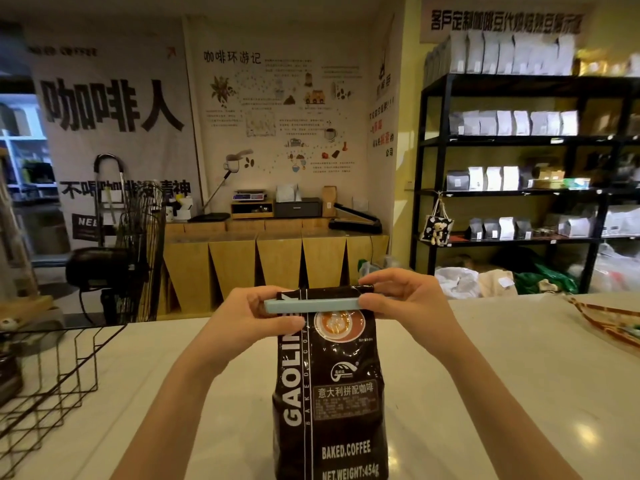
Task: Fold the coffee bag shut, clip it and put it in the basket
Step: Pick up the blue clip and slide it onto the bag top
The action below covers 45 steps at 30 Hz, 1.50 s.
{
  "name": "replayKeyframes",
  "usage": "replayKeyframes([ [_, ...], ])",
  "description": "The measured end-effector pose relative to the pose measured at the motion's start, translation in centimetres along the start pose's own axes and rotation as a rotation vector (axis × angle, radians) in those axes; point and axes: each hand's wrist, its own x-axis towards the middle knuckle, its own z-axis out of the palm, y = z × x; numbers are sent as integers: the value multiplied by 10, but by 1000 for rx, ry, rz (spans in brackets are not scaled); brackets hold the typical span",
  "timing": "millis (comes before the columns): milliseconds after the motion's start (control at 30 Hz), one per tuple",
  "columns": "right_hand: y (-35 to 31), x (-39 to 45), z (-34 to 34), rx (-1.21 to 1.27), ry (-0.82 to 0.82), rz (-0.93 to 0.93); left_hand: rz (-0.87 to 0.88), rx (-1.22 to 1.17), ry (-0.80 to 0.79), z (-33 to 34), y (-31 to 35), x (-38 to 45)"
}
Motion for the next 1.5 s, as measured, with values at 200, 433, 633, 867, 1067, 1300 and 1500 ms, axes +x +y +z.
replayKeyframes([
  [200,4,0,6,17,32,-9,-24,-161,256,19,-1,4],
  [433,12,-3,-9,195,-144,215,-62,-278,280,21,0,3],
  [633,13,-2,-10,211,-95,244,-52,-242,298,22,3,3],
  [867,7,-6,-9,123,-63,201,-41,-151,286,19,5,2],
  [1067,6,-12,-11,125,-53,177,-12,245,244,16,17,-1],
  [1300,3,-13,-10,139,-90,130,268,1025,129,69,47,7],
  [1500,1,-16,-15,123,-97,115,140,822,-78,63,57,23],
])
